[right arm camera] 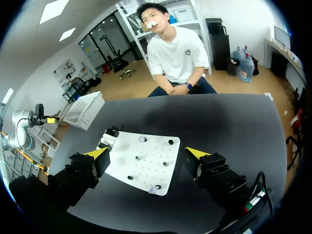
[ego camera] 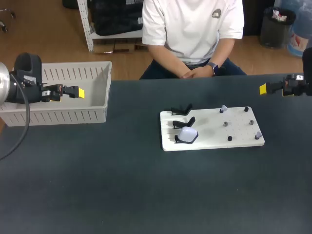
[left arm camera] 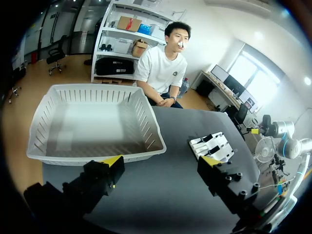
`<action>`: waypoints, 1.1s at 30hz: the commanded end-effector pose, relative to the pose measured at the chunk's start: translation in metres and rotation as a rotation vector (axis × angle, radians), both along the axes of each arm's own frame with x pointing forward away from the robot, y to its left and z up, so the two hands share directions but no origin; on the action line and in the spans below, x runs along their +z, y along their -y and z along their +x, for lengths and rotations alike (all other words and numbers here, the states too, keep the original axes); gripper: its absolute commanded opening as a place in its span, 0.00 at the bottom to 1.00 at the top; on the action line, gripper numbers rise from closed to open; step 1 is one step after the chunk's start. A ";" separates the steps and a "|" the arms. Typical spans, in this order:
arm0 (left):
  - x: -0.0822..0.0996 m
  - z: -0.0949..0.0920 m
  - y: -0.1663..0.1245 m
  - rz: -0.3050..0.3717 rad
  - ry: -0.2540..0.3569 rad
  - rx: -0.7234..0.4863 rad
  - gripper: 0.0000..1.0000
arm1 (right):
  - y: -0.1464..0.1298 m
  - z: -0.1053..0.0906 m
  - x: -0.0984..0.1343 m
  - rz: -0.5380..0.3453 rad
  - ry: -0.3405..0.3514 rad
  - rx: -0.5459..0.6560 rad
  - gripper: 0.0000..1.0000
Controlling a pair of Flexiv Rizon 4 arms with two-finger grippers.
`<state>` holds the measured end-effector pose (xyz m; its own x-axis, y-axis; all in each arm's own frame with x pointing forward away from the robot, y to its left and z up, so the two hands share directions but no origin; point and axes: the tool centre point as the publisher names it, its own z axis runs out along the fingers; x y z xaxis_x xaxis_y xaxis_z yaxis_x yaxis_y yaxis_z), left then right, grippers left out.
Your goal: Pick up each earbud case from the left stands, insert the matching earbuds, close the lid, and place the case in the box.
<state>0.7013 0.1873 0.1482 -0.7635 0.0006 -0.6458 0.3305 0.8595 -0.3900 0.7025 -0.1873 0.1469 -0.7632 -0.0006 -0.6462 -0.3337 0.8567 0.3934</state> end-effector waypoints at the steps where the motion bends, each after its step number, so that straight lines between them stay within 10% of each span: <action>1: 0.001 -0.001 0.001 0.004 -0.003 0.003 1.00 | -0.001 -0.001 0.002 -0.007 -0.003 -0.006 1.00; 9: 0.001 -0.001 0.001 0.004 -0.003 0.003 1.00 | -0.001 -0.001 0.002 -0.007 -0.003 -0.006 1.00; 12: 0.005 -0.005 0.008 -0.163 0.118 -0.250 1.00 | -0.001 -0.001 0.002 -0.007 -0.003 -0.006 1.00; 19: 0.003 -0.017 0.017 -0.196 0.368 -0.689 1.00 | -0.001 -0.001 0.002 -0.007 -0.003 -0.006 1.00; 28: 0.007 -0.023 0.035 -0.137 0.554 -0.980 1.00 | -0.001 -0.001 0.002 -0.007 -0.003 -0.006 1.00; 33: 0.011 -0.029 0.043 -0.063 0.522 -1.029 1.00 | -0.001 -0.001 0.002 -0.007 -0.003 -0.006 1.00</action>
<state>0.6733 0.1375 0.1599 -0.4325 0.3862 -0.8147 0.8325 0.5180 -0.1964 0.7024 -0.1874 0.1470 -0.7632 -0.0006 -0.6462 -0.3338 0.8566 0.3934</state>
